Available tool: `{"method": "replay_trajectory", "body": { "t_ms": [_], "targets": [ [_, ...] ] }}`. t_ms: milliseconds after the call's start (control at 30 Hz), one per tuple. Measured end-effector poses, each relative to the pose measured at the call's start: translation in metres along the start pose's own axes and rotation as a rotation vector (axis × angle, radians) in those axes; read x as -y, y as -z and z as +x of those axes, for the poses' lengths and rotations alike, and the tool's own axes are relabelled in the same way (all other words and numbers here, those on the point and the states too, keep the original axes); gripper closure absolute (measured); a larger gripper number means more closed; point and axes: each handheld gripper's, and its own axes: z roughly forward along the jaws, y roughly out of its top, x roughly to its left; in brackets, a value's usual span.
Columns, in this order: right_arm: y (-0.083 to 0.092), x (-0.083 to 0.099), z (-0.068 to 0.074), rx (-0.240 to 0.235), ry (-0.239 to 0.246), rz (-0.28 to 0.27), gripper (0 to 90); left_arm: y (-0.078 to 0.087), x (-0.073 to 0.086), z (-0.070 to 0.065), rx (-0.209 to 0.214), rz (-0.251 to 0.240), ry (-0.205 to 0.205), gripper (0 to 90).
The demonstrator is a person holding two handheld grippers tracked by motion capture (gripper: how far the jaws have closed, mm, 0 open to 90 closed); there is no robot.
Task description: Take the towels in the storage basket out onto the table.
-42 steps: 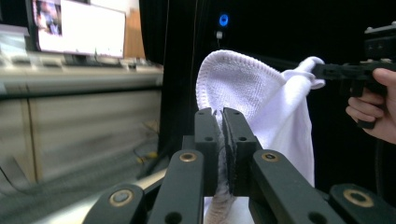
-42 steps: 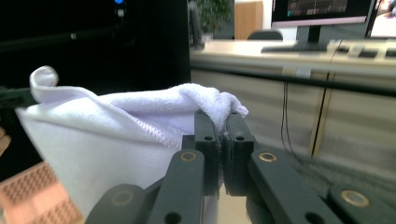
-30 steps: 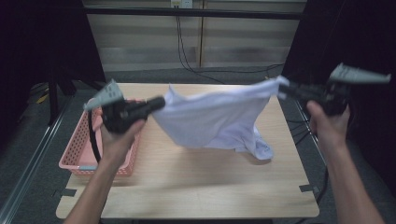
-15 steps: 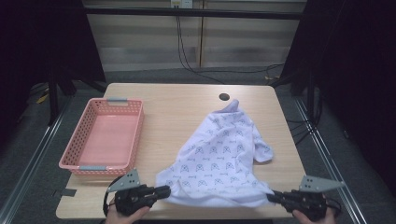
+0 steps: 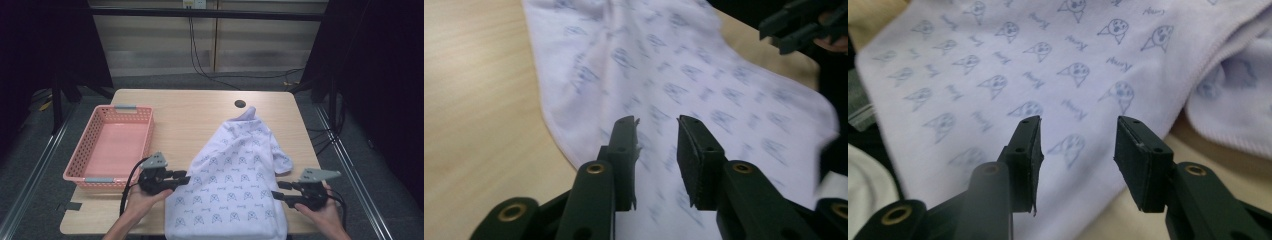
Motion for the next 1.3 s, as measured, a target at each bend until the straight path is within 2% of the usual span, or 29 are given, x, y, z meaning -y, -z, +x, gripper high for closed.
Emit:
{"method": "replay_trajectory", "body": {
  "t_ms": [67,100,133,200,233,300,333,367,400,433,467,500,633,700,733,800,833,900,967,1000,1033,1067,1100,1167,1233,1300],
  "targets": [
    [-0.018,-0.011,-0.009,-0.01,0.004,0.017,51.8,-0.016,-0.002,0.009,0.015,0.023,0.014,63.7],
    [-0.027,-0.016,-0.014,-0.003,0.006,0.027,50.8,-0.024,-0.001,0.012,-0.001,0.042,0.024,62.6],
    [-0.036,-0.02,-0.019,0.01,0.013,0.033,49.7,-0.033,0.0,0.015,-0.005,0.082,0.022,60.2],
    [-0.052,-0.025,-0.028,0.019,0.007,0.053,46.0,-0.044,0.004,0.016,-0.035,0.132,0.004,57.8],
    [-0.058,-0.026,-0.031,0.034,-0.008,0.066,45.7,-0.048,0.006,0.016,-0.017,0.14,0.022,58.1],
    [-0.067,-0.025,-0.033,0.043,0.003,0.097,48.8,-0.05,0.01,0.012,-0.009,0.174,-0.007,70.9],
    [-0.069,-0.023,-0.031,0.048,0.014,0.121,57.1,-0.05,0.012,0.009,0.003,0.196,-0.021,78.2],
    [-0.069,-0.02,-0.028,0.052,0.034,0.131,60.4,-0.048,0.014,0.006,0.018,0.194,-0.027,83.4],
    [-0.067,-0.018,-0.025,0.052,0.035,0.132,69.1,-0.048,0.014,0.006,0.018,0.194,-0.027,84.5],
    [-0.063,-0.016,-0.023,0.029,0.039,0.146,81.8,-0.043,0.016,0.001,0.02,0.214,-0.042,84.5],
    [-0.059,-0.013,-0.02,0.012,0.04,0.143,85.9,-0.04,0.018,-0.003,0.018,0.227,-0.057,84.6],
    [-0.055,-0.009,-0.017,-0.004,0.031,0.151,86.9,-0.037,0.02,-0.008,0.036,0.237,-0.06,84.8],
    [-0.035,0.005,-0.001,-0.074,0.048,0.185,88.3,-0.02,0.034,-0.028,0.104,0.276,-0.072,84.6],
    [-0.025,0.012,0.009,-0.116,0.048,0.185,88.2,-0.011,0.042,-0.04,0.148,0.31,-0.083,84.3],
    [-0.02,0.015,0.014,-0.132,0.06,0.185,87.6,-0.007,0.045,-0.046,0.166,0.316,-0.076,84.1],
    [-0.012,0.018,0.024,-0.142,0.061,0.167,78.1,-0.001,0.05,-0.054,0.213,0.315,-0.089,82.1],
    [-0.008,0.018,0.027,-0.136,0.065,0.156,72.4,0.002,0.05,-0.056,0.211,0.303,-0.091,78.7],
    [-0.002,0.016,0.025,-0.129,0.037,0.105,64.4,0.004,0.045,-0.051,0.22,0.23,-0.051,68.1],
    [0.002,0.011,0.017,-0.09,0.029,0.075,64.8,0.003,0.035,-0.041,0.193,0.166,-0.024,66.3],
    [0.002,0.011,0.017,-0.09,0.029,0.075,64.8,0.003,0.035,-0.041,0.193,0.166,-0.024,66.4],
    [0.002,0.008,0.011,-0.067,0.008,0.063,66.7,-0.006,0.022,-0.03,0.135,0.119,0.001,66.4],
    [0.002,0.008,0.011,-0.067,0.008,0.063,66.7,-0.006,0.022,-0.03,0.135,0.119,0.001,68.2],
    [-0.003,0.003,-0.008,-0.019,-0.025,0.051,67.7,-0.013,0.018,-0.026,0.112,0.117,0.006,68.2],
    [-0.011,0.0,-0.028,0.048,-0.061,0.059,64.1,-0.032,0.008,-0.019,0.074,0.134,-0.004,69.7],
    [-0.016,-0.004,-0.04,0.084,-0.077,0.058,60.6,-0.048,0.002,-0.016,0.07,0.142,0.006,69.4],
    [-0.018,-0.009,-0.049,0.125,-0.085,0.041,57.2,-0.058,-0.001,-0.017,0.063,0.156,-0.015,66.8]
  ]
}}
